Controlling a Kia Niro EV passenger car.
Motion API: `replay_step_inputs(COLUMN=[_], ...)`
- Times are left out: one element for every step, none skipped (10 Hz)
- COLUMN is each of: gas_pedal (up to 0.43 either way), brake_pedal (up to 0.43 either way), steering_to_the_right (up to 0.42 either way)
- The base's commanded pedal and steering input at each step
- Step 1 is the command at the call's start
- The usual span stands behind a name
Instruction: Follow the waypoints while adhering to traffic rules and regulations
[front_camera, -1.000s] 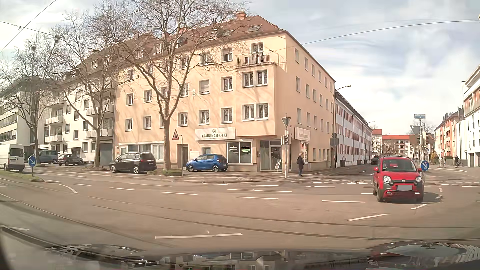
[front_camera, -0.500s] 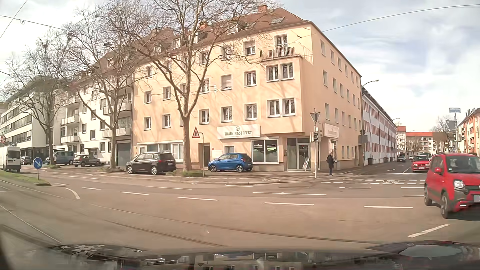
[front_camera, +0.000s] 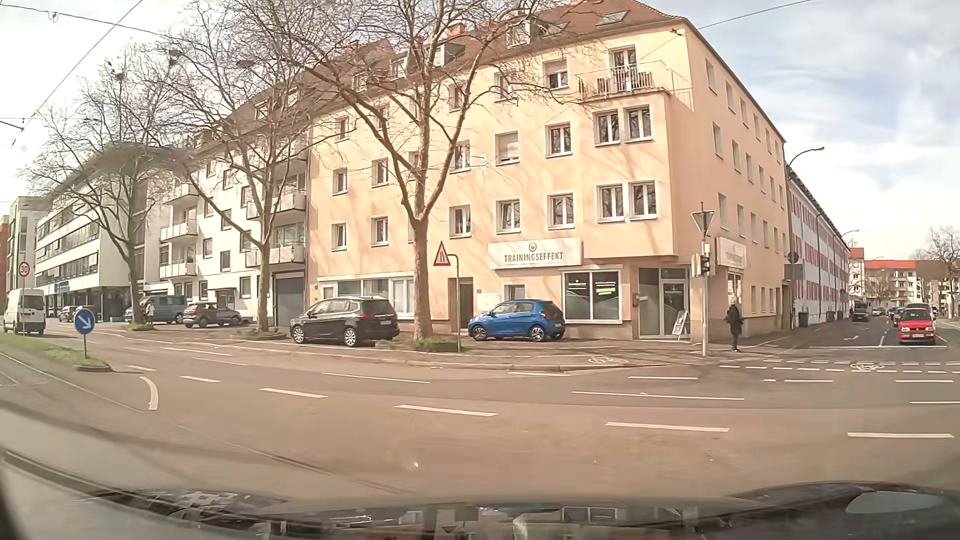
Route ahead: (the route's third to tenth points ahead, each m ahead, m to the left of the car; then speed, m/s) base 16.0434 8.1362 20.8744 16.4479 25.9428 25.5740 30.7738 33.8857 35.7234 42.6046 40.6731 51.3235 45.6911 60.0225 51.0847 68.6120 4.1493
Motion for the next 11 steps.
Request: replay_step_inputs(gas_pedal=[0.228, 0.228, 0.197, 0.189, 0.189, 0.189, 0.189, 0.177, 0.177, 0.177, 0.177], brake_pedal=[0.0, 0.0, 0.0, 0.0, 0.0, 0.0, 0.0, 0.0, 0.0, 0.0, 0.0], steering_to_the_right=[-0.209, -0.223, -0.245, -0.258, -0.259, -0.258, -0.259, -0.259, -0.259, -0.259, -0.257])
